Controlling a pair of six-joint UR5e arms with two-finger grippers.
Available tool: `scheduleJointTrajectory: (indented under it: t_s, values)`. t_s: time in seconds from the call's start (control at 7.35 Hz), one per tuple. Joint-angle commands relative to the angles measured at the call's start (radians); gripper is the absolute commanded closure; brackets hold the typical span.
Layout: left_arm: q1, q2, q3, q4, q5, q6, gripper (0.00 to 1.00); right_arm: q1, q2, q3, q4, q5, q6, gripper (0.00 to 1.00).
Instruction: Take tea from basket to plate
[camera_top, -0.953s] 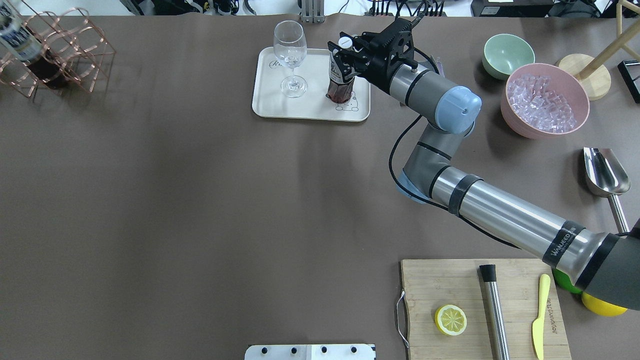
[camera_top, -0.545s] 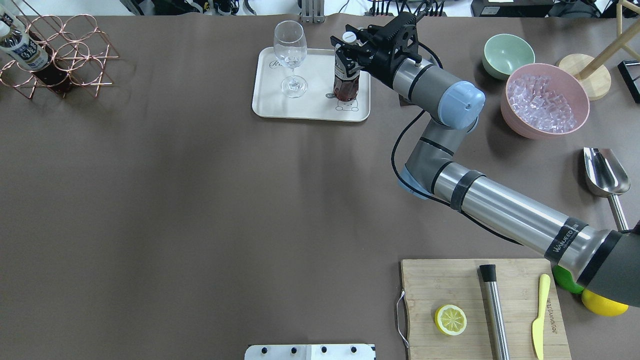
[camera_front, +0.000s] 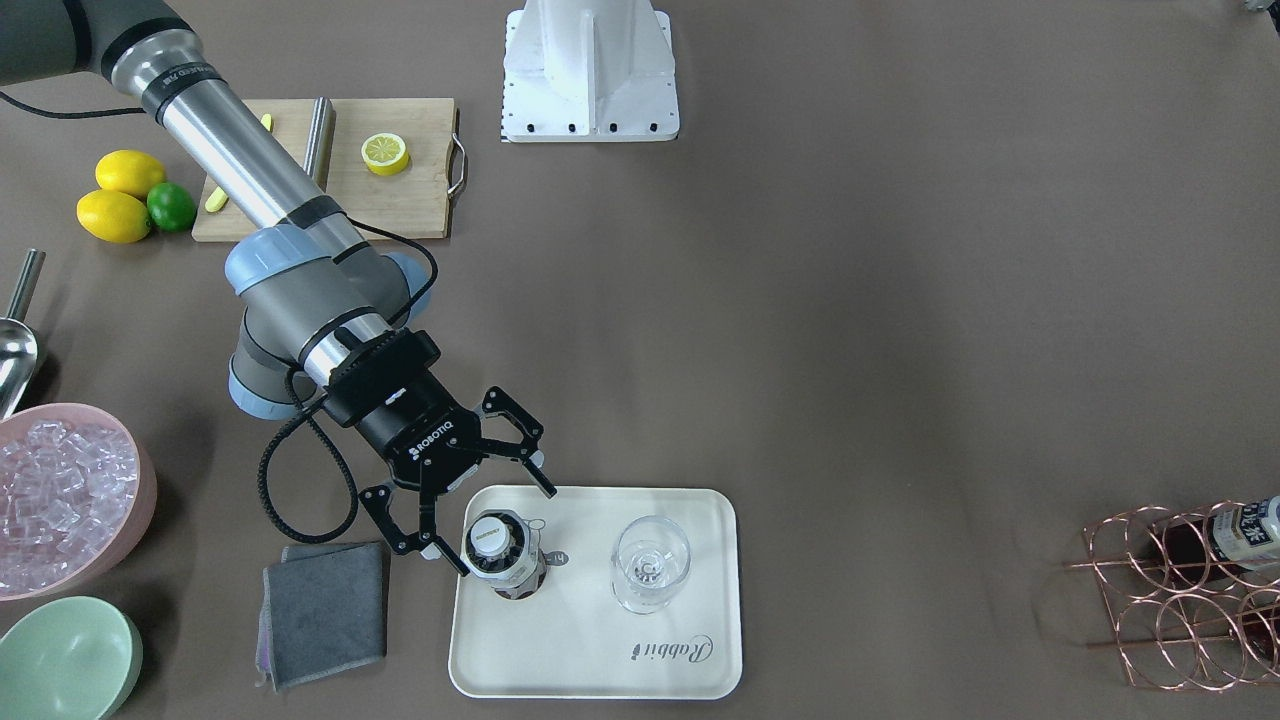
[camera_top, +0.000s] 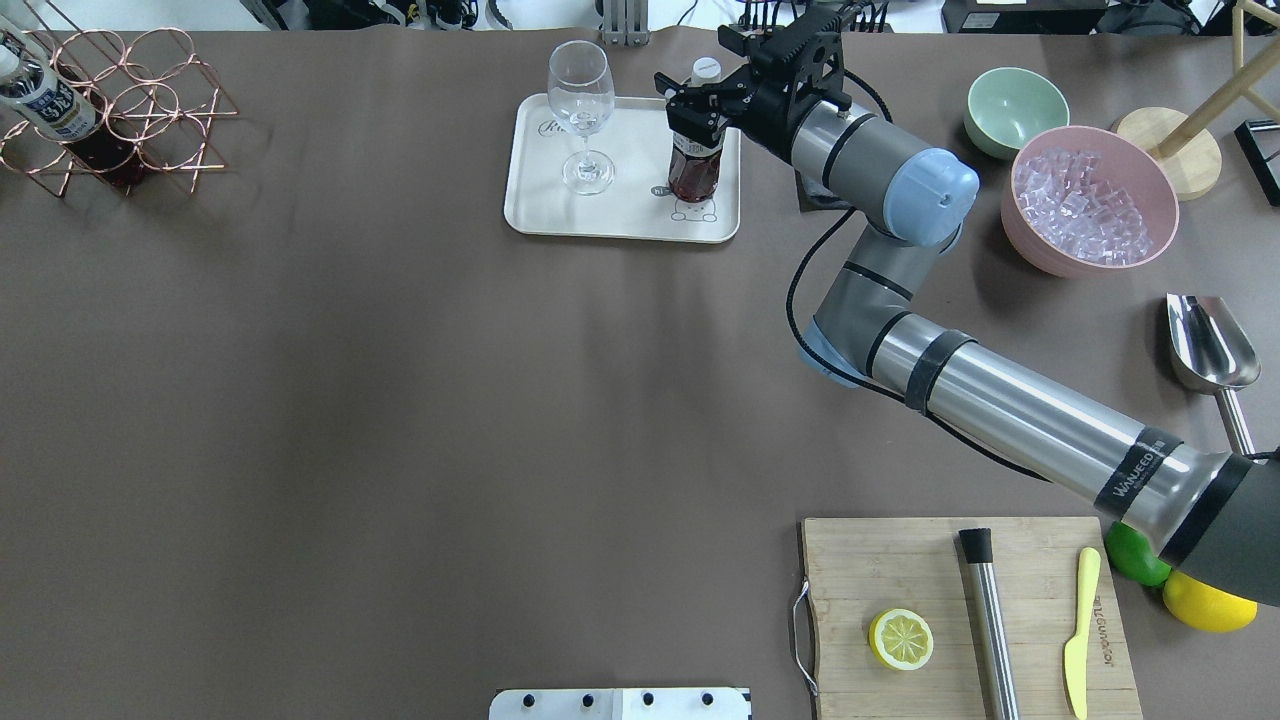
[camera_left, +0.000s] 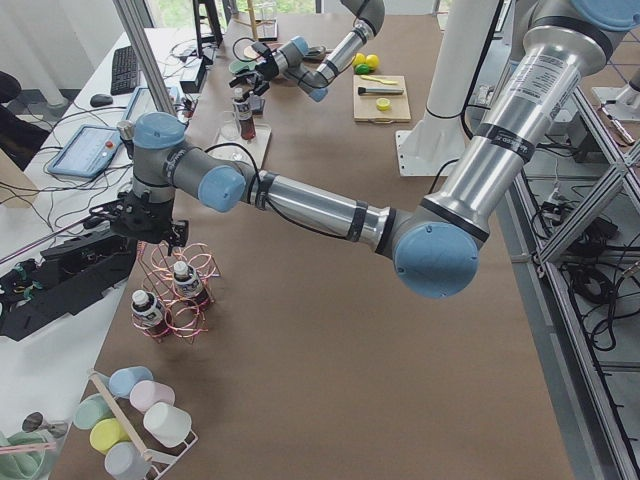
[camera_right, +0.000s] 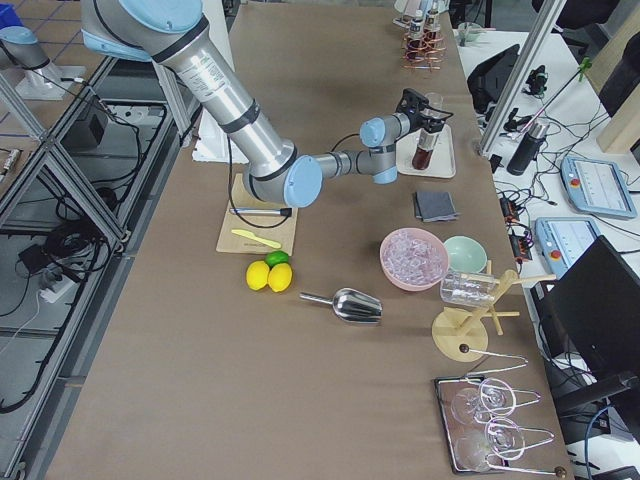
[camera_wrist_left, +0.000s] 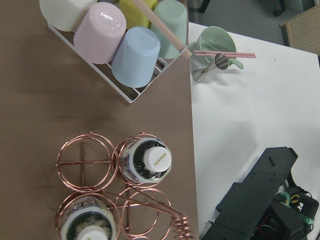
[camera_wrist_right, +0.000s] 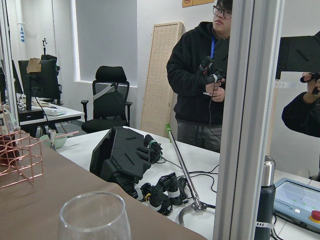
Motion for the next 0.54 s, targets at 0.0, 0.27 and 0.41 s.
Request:
scheduleJointTrajectory:
  t_s: [0.0,0.27,0.41]
  values:
    - [-0.047,0.127,-0.174,0.159,-0.109,0.306,0.04,0.085,-0.014,0.085,-0.097,0.122,0.006,0.0]
    - [-0.049,0.271,-0.298,0.185,-0.109,0.683,0.14,0.155,-0.052,0.14,-0.142,0.328,0.086,0.0]
    - [-0.049,0.376,-0.386,0.182,-0.114,0.91,0.12,0.2,-0.059,0.182,-0.219,0.445,0.138,0.0]
